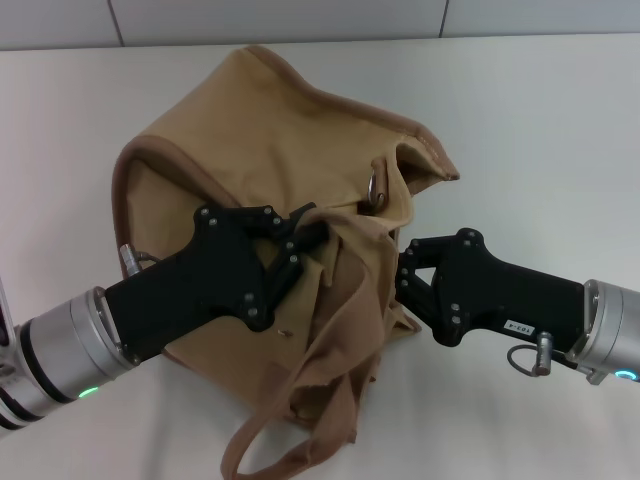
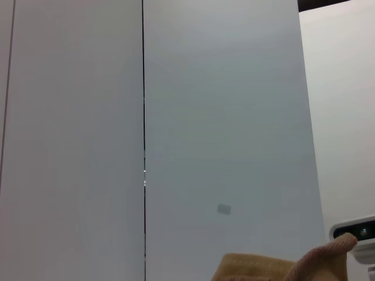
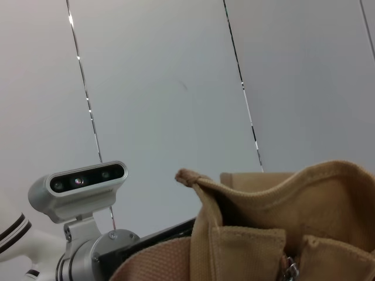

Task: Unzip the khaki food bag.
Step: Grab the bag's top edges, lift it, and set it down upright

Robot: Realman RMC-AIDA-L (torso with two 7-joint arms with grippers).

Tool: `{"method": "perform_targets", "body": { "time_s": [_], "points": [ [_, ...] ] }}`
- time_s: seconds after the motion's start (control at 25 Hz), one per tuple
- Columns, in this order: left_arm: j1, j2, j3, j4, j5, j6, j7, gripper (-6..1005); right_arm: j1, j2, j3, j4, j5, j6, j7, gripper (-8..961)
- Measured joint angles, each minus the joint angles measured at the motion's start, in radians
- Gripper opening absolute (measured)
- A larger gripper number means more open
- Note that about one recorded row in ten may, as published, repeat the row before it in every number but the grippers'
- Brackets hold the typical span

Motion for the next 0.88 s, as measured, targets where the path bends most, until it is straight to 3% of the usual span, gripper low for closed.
{"method": "perform_targets", "body": {
  "time_s": [0.2,0.44,0.88],
  "points": [
    [0.001,0.0,-0.003,-0.002,-0.006,0.016,0.0,59,-0.005,0.001,0.0,0.0,0.0,0.003,-0.002,40],
    [0.003,0.0,-0.033,-0.009,-0.007,0.036,-0.006,58,-0.013,0.002,0.002,0.0,0.003,0.004,-0.004,9],
    [-0.01,0.0,-0.198,-0.101,-0.003,0.052,-0.009,58,-0.029,0.005,0.013,0.011,0.011,0.007,-0.029,8]
  ]
}}
